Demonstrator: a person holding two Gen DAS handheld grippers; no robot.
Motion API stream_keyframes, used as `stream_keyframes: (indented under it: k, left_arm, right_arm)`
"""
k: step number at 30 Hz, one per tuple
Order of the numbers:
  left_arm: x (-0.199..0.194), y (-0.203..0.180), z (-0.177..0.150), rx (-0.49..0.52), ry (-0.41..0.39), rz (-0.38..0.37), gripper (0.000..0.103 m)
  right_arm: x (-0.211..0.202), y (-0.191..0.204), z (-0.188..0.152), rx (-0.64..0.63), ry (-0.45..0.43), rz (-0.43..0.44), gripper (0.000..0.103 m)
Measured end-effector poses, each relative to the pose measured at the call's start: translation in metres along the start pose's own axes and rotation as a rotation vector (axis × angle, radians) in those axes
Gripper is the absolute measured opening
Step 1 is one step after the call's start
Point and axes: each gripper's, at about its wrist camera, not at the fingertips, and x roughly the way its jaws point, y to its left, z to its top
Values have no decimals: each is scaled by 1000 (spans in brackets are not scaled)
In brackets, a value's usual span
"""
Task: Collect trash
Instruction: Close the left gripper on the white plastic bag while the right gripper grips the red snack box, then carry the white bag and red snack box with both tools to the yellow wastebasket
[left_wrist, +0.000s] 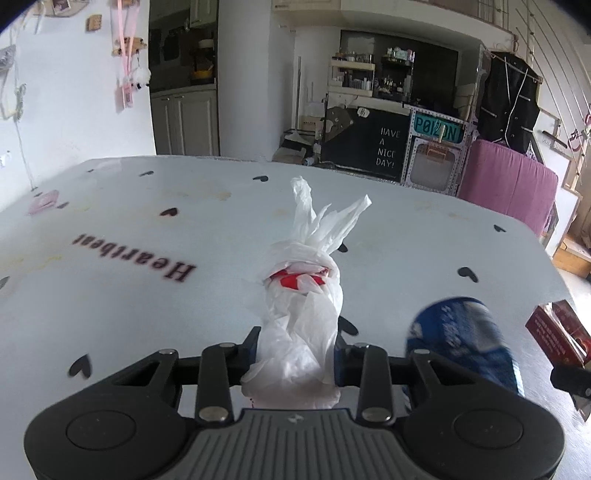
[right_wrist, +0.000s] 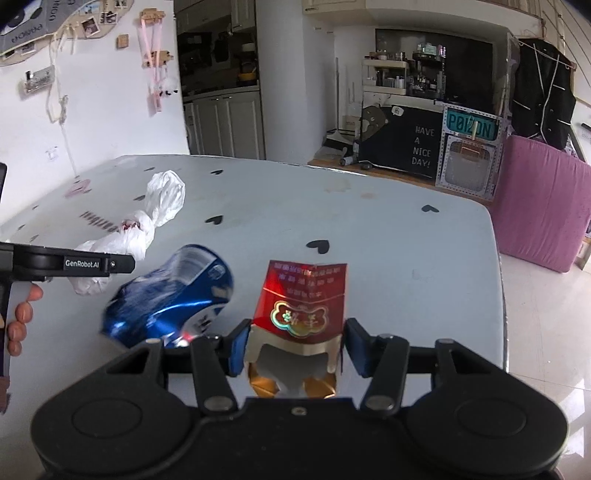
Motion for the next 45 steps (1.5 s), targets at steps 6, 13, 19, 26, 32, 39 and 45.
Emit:
stream_keyframes:
  k: [6,13,19,26,32,39,45]
  left_arm:
    - [-38,-4,-11,-20,-20,-13,37]
    - [-87,-15,-20,-23,-55,-24,37]
    - [-125,-24,-31,-32,-80,-49,37]
    - [-163,-42,-43,-23,-113,-69,37]
    - [-191,-55,-49,-8,-149,-83,37]
    - [-215,-66,-58,8,-174,-104,37]
    - [-229,-77,-65,19,-180,-107,37]
  right_arm:
    - [-37,3,-4,7,-28,32,54]
    - [-84,5,-11,31,-59,36,55]
    - [-121,3,-19,28,-76,35,54]
    - [-160,4,-29,9,-103,34,54]
    - [-191,0,-35,6,-134,35,54]
    - [-216,-11,-43,6,-143,8,54]
    - [-235,-23,-52,33,-160,4,54]
